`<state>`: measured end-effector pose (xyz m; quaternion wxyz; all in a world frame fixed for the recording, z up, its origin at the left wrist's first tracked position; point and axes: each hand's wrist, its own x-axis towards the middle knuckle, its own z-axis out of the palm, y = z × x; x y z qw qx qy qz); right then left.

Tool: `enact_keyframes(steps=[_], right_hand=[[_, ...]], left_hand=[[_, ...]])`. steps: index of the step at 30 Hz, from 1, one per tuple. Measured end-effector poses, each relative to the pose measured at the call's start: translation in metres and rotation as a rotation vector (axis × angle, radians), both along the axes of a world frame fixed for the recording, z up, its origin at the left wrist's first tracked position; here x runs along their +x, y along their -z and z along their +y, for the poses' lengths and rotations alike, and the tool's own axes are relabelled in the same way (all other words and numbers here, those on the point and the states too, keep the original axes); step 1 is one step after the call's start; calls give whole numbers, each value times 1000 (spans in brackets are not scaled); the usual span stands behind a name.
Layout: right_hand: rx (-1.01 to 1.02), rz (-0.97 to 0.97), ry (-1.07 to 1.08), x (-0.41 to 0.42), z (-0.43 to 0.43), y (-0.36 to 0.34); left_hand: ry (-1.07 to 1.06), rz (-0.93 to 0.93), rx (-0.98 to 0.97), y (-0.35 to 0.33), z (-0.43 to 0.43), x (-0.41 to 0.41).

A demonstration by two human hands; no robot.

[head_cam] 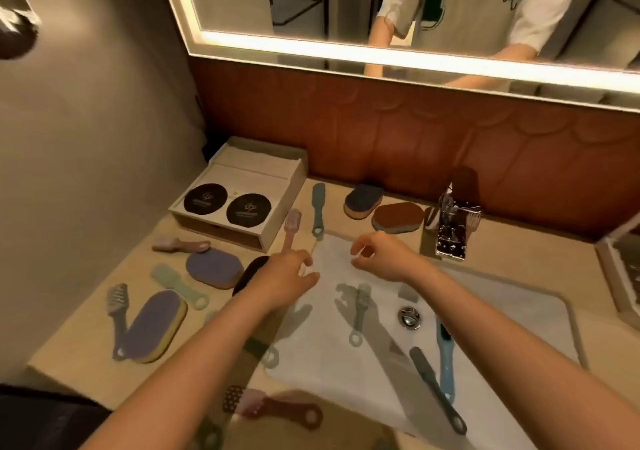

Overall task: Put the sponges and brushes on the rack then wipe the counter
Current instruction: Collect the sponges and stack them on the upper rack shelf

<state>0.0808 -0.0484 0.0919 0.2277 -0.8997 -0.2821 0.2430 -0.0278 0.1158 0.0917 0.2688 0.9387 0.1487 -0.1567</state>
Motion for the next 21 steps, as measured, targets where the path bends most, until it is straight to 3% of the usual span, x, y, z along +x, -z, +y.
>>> enact_keyframes(steps=[4, 8, 15, 21], right_hand=[[-75, 10, 75, 8, 18, 39], [-177, -103, 137, 18, 27, 65], [-346, -365, 159, 71, 20, 80], [-499, -244, 147, 119, 22, 75]], left_hand=[[-163, 40, 127, 28, 27, -3], [-238, 111, 264, 53, 43, 0], [-90, 161, 442, 77, 60, 9], [-65, 109, 507, 80, 64, 10]])
